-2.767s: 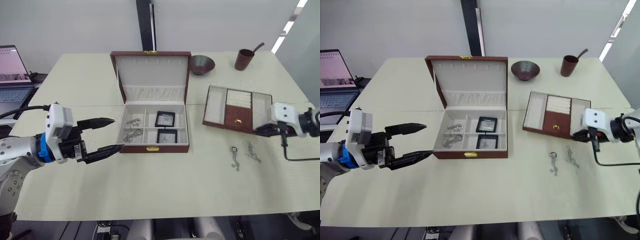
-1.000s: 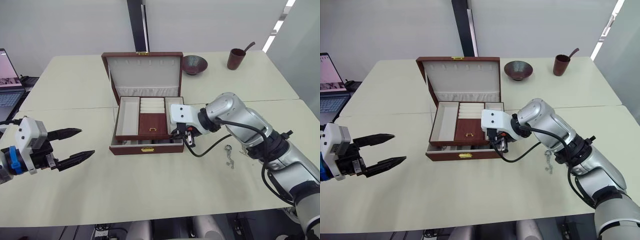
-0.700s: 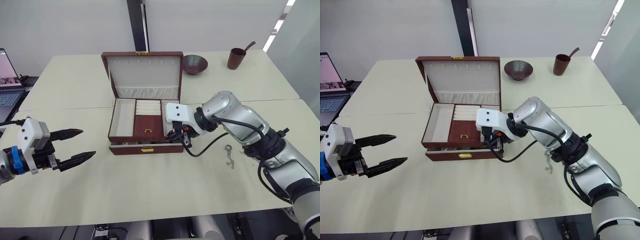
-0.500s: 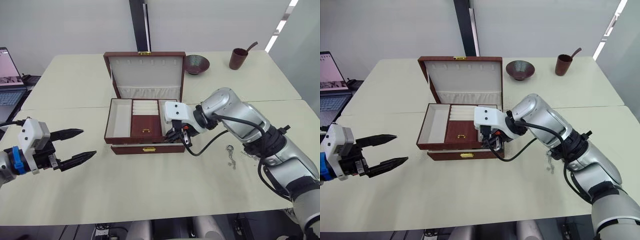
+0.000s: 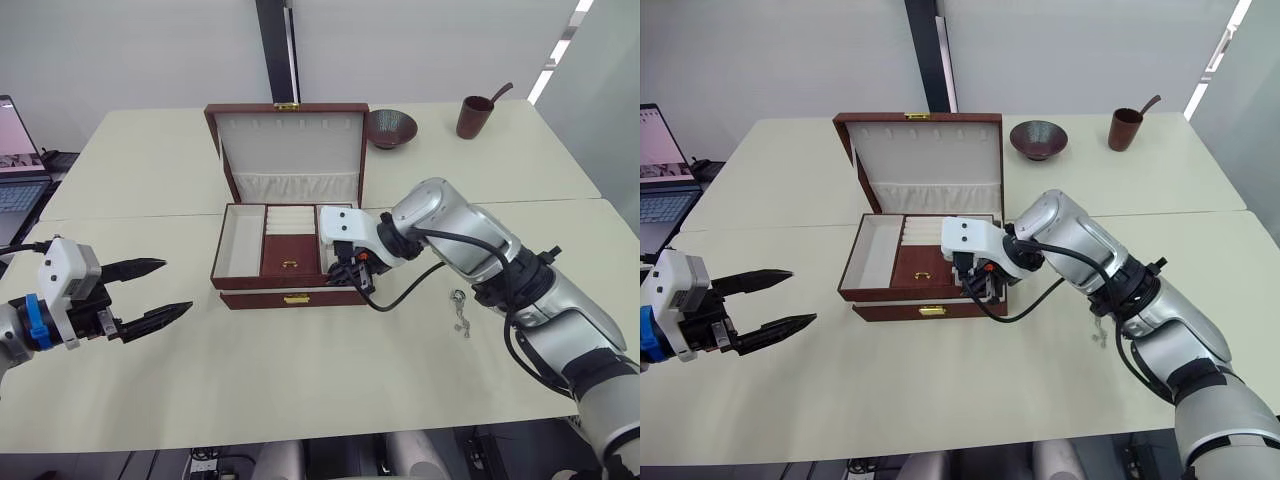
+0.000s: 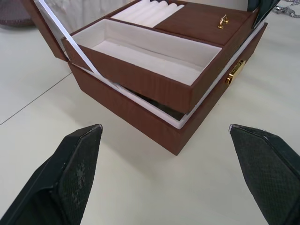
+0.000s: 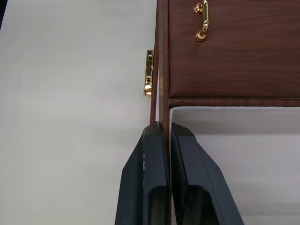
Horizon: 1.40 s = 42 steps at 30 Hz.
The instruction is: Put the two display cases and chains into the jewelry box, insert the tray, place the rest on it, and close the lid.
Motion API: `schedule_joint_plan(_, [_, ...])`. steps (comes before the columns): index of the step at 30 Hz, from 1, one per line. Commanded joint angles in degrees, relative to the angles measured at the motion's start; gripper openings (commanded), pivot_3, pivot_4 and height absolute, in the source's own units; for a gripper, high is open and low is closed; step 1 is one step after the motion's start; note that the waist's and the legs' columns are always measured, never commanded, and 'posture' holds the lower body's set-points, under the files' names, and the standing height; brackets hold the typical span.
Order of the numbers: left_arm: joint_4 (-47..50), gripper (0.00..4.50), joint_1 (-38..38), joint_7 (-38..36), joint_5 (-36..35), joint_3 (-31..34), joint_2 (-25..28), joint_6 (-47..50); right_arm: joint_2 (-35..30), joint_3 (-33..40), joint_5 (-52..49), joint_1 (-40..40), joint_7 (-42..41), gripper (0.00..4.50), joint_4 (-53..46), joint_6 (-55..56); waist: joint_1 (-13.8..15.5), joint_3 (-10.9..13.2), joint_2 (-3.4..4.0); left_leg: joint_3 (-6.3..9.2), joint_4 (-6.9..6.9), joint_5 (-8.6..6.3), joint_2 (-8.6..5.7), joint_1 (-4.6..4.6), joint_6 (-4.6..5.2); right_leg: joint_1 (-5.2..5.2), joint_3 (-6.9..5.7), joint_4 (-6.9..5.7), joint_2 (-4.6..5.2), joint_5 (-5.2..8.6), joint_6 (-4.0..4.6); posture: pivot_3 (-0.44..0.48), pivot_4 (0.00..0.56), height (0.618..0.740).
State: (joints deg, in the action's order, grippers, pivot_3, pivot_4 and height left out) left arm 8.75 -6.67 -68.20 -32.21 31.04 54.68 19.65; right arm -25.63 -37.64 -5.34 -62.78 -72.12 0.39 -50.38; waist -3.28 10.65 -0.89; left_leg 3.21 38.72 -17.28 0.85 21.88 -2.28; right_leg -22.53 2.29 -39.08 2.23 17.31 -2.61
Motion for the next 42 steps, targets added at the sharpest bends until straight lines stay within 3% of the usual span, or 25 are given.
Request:
schedule_joint_plan(1, [0.3,4.50,0.4,-0.1,-0.1,0.3,-0.2,-0.9,0.6,0.6,0.4,-1.4,0.7,0.01,-0.7,0.6,0.0,0.0,0.00,0.00,0.00,0.00,-0.02,0.01,0.00,0.00,0.01,0.00,0.00,0.00,0.00,0.000,0.150,0.740])
schedule_joint_plan(35, [0.9,4.50,1.2,0.1,-0.6,-0.7,-0.9,-1.2,-1.6,1.5,0.0,-0.5,0.1,0.01,-0.8,-0.6,0.0,0.0,0.00,-0.01,-0.01,0.00,-0.01,0.03,0.00,-0.05,0.01,0.00,0.01,0.00,0.00,0.000,0.150,0.740])
schedule_joint_plan(42, [0.9,4.50,1.0,0.1,-0.5,-0.6,-1.0,-1.4,-1.5,2.9,-1.2,-0.5,1.0,1.69,-0.9,-2.6,0.0,0.0,0.00,-0.02,-0.01,0.00,-0.01,0.03,0.00,-0.05,0.01,0.00,0.02,0.00,0.00,0.000,0.150,0.740])
